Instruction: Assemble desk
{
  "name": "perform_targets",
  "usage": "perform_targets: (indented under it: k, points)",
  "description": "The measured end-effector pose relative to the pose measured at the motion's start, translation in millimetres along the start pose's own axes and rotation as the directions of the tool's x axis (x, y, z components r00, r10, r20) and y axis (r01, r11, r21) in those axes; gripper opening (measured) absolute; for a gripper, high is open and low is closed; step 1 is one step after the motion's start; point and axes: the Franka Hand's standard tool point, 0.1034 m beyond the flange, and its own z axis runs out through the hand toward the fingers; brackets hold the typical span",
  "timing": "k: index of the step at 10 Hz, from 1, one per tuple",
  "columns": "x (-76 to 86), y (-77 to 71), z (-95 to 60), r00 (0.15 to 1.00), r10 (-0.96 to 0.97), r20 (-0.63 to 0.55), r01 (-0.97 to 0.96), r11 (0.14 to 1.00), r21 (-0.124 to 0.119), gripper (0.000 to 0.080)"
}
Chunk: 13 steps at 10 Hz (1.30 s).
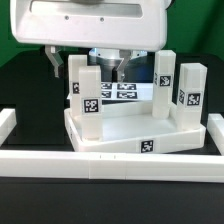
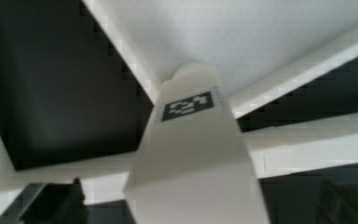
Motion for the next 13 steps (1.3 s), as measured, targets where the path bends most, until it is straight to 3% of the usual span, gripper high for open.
perform_targets:
  k: [3, 4, 6, 9, 13]
  points:
    - [0.6, 4.3, -0.1, 0.981, -0.194, 0.001, 0.194, 0.981, -0.012, 0.0648]
    - [0.6, 4.5, -0.1, 0.980, -0.200, 0.001, 0.200, 0.980, -0.012, 0.0560]
    - [0.8, 4.3, -0.3, 0.981, -0.196, 0.001, 0.196, 0.981, -0.011, 0.0294]
    - [1.5, 4.2, -1.0, 0.991, -0.136, -0.002, 0.136, 0.991, -0.011, 0.0294]
    - [0.7, 10.6, -1.7, 0.977, 0.213, 0.001, -0.213, 0.977, -0.006, 0.0293]
